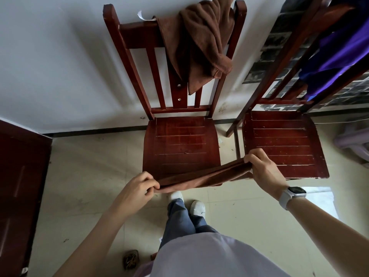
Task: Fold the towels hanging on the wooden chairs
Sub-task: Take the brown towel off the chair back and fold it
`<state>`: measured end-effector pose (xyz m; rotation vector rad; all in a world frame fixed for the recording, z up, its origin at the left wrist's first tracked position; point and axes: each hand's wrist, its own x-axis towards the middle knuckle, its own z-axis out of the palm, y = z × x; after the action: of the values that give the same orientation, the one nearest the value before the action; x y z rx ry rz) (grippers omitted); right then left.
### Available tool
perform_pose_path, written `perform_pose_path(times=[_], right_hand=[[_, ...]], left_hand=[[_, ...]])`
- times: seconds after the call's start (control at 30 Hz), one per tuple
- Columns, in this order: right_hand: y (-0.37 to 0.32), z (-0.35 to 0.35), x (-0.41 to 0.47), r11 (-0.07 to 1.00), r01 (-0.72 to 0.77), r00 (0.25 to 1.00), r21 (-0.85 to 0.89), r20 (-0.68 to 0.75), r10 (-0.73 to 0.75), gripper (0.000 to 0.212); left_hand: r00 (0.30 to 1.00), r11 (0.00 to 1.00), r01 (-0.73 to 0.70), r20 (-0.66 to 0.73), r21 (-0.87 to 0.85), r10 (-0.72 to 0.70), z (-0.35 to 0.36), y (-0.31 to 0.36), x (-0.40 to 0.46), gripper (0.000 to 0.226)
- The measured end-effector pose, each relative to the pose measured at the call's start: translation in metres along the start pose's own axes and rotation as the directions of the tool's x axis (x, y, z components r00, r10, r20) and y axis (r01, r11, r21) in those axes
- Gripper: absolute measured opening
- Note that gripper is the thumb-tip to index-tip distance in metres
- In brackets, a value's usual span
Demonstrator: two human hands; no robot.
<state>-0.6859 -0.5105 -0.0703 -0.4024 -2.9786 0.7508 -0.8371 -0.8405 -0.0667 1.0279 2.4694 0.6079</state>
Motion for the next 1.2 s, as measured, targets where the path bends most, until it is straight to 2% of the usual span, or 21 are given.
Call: perform_pose_path(times=[0.2, 0.3, 0.47, 0.63, 0.83, 0.93, 1.07, 1.2], right_hand=[[-0.002, -0.011, 0.008, 0.998, 0.035, 0.999, -0.044, 0.001, -0.035, 0.038], [-0.001, -0.014, 0.010, 0.999, 0.039, 0.999, -0.031, -0.015, -0.039, 0.033], [-0.002, -0.015, 0.014, 0.998, 0.021, 0.996, -0.062, -0.089, -0.027, 0.029], [-0.003, -0.019, 0.022, 0.980, 0.038, 0.972, -0.196, -0.221, -0.082, 0.033], [-0.001, -0.025, 0.028, 0.976, 0.044, 0.972, -0.215, -0.218, -0.092, 0.031], [0.000, -0.028, 0.024, 0.988, 0.040, 0.976, -0.152, -0.205, -0.071, 0.025], [-0.002, -0.021, 0.004, 0.999, 0.042, 0.985, -0.024, -0.166, -0.045, 0.018], [-0.005, -0.008, -0.015, 0.972, -0.117, 0.985, 0.205, -0.104, 0.140, 0.012]], left_hand=[[0.994, 0.992, 0.000, -0.111, 0.123, 0.014, -0.014, 0.005, 0.005, 0.023], [0.986, 0.983, -0.009, -0.164, 0.186, 0.040, -0.022, 0.005, 0.007, 0.025], [0.968, 0.980, 0.022, -0.250, 0.195, 0.028, -0.032, 0.006, 0.012, 0.024], [0.955, 0.978, 0.025, -0.293, 0.207, 0.038, -0.040, 0.007, 0.020, 0.023], [0.953, 0.981, -0.008, -0.294, 0.194, 0.066, -0.045, 0.003, 0.025, 0.021], [0.941, 0.978, -0.011, -0.329, 0.207, 0.080, -0.044, 0.001, 0.020, 0.022], [0.924, 0.988, 0.078, -0.381, 0.133, -0.022, -0.028, 0.003, 0.004, 0.029], [0.912, 0.988, 0.151, -0.389, 0.026, -0.129, -0.009, 0.004, -0.016, 0.025]])
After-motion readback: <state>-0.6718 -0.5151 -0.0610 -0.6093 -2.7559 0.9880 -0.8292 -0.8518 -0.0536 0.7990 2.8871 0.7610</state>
